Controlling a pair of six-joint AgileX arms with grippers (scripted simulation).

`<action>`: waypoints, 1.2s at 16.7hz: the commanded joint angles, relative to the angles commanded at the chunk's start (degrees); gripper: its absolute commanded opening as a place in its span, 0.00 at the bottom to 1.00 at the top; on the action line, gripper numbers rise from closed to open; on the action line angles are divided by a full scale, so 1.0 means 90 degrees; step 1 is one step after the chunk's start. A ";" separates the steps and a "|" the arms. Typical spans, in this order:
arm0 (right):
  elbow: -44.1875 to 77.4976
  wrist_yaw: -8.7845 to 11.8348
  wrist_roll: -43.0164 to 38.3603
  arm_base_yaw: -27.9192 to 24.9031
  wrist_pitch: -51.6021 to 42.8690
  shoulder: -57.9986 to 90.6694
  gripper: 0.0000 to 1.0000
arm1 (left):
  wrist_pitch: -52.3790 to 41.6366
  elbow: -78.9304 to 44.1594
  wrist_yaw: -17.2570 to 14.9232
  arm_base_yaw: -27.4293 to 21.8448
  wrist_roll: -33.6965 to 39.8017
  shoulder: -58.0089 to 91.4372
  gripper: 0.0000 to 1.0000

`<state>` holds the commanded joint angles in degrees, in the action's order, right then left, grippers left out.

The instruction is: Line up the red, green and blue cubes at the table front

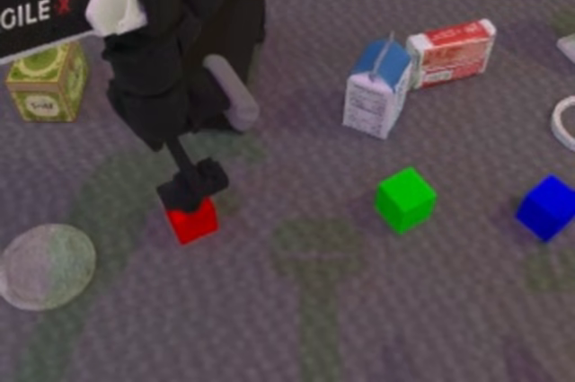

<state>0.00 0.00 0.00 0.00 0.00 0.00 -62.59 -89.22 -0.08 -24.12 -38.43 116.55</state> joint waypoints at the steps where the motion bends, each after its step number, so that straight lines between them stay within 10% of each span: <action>1: 0.0000 0.0000 0.0000 0.0000 0.0000 0.0000 1.00 | 0.0084 0.0060 -0.0001 -0.0007 -0.0007 0.0038 1.00; 14: 0.0000 0.0000 0.0000 0.0000 0.0000 0.0000 1.00 | 0.1946 0.1114 -0.0008 -0.0020 -0.0026 0.0840 1.00; 20: 0.0000 0.0000 0.0000 0.0000 0.0000 0.0000 1.00 | 0.1946 0.1114 -0.0008 -0.0020 -0.0026 0.0840 0.55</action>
<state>0.00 0.00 0.00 0.00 0.00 0.00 -45.08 -79.19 -0.16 -24.30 -38.67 124.11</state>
